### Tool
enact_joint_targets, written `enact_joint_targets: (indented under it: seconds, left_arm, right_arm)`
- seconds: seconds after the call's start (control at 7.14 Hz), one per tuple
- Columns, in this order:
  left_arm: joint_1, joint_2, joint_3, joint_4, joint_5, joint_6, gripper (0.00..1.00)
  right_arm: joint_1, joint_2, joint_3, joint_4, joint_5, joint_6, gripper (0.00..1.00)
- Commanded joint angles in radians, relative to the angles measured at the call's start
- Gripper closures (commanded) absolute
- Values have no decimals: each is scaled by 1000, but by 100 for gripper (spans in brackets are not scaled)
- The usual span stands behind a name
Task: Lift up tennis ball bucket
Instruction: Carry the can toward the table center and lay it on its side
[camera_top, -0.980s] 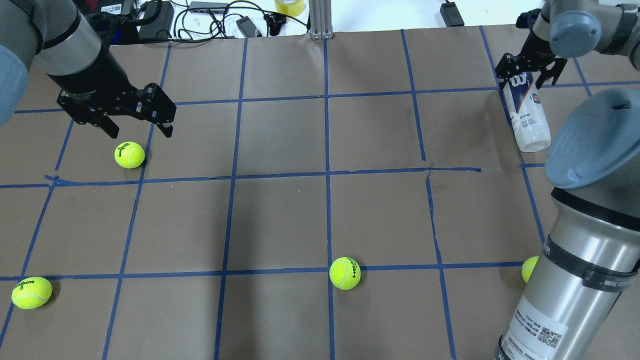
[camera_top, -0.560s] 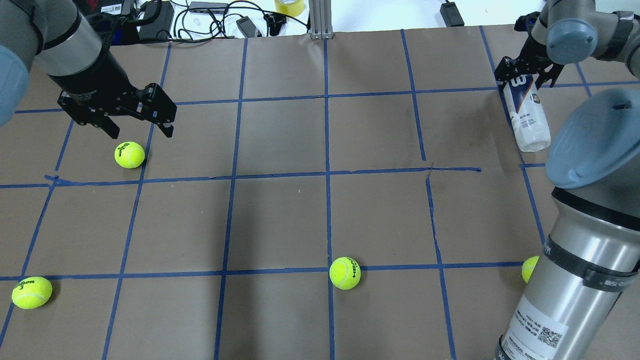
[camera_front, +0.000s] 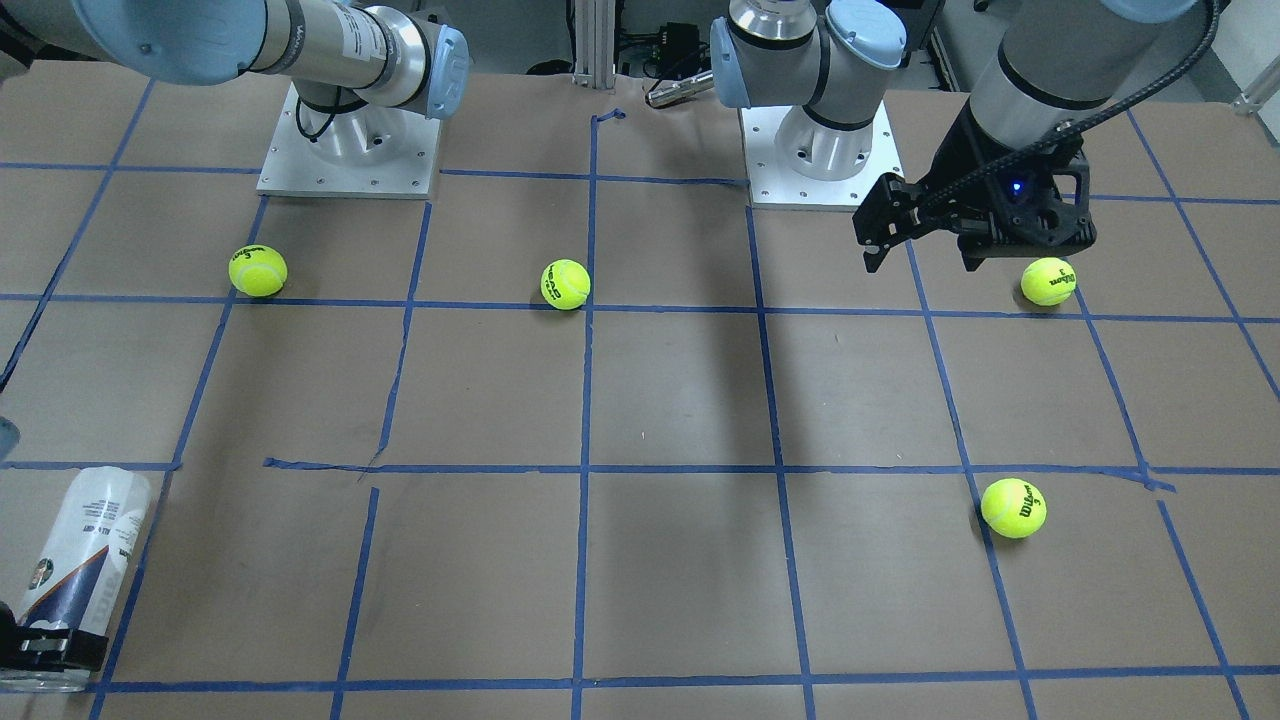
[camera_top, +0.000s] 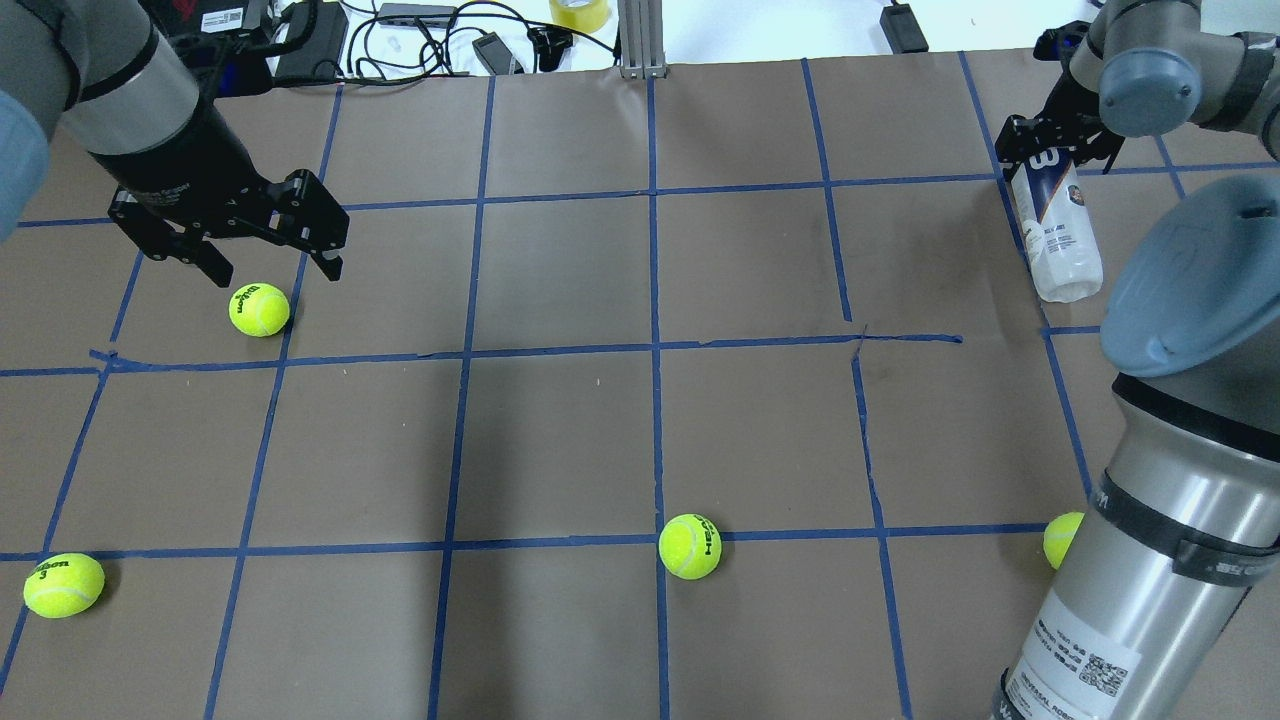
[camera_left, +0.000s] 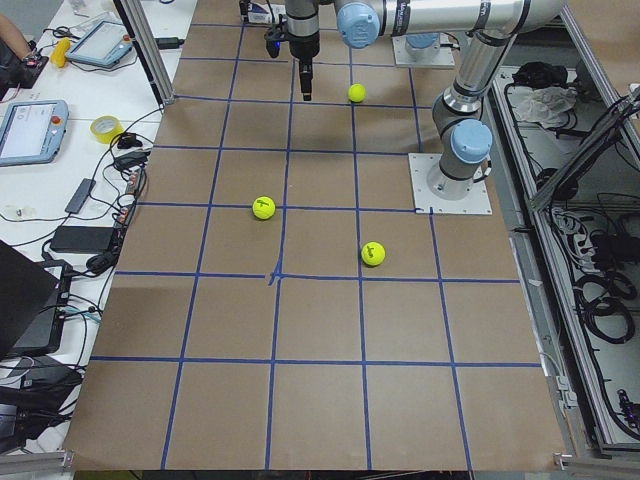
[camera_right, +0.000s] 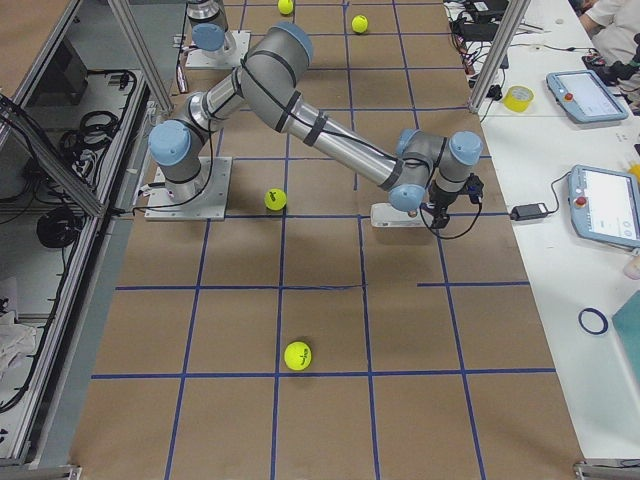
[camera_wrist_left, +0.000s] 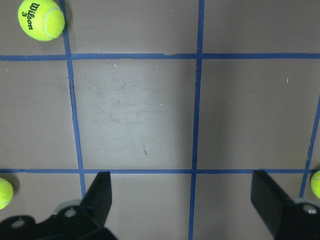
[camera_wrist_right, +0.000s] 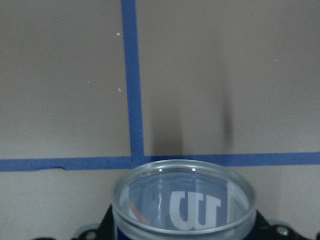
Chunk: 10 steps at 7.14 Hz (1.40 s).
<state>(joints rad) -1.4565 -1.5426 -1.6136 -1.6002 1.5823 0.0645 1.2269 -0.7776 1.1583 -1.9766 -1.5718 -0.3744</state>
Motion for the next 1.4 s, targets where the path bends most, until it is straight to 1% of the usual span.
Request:
enact_joint_targets:
  seconds: [0.0,0.14,0.28,0.42,0.56,0.7,0.84,0.98,1.12,1.26]
  left_arm:
    - [-1,3,-6,3,-8,-8,0]
    - [-2,7,-6,3,-10,-8,0]
    - [-4,-2,-3,8,-12,-9,0]
    - [-7,2,-8,8,-12,-9,0]
    - [-7,15,-3,8,-16,-2,0]
    - [-7,15,10,8,-18,-8,0]
    - [2,16,26,31,-40,-5,0]
    - [10,7,23,60,-30,6,0]
    - [13,13,23,49,-24,6,0]
    - [16,12,18,48,-22,6,0]
  right_arm:
    - [78,-124,79,25,39,-132,54]
    - [173,-165,101,31,45,-155,70]
    - [294,-195,110,31,45,-250,78]
    - [415,-233,118,38,44,-264,86]
    - [542,-242,139,38,44,-267,84]
    - [644,-259,156,22,45,-302,85]
    - [678,-255,161,21,55,-496,87]
    - [721,-237,172,-42,106,-644,86]
    - [747,-215,178,-94,108,-709,85]
    - [775,-186,191,-97,114,-739,85]
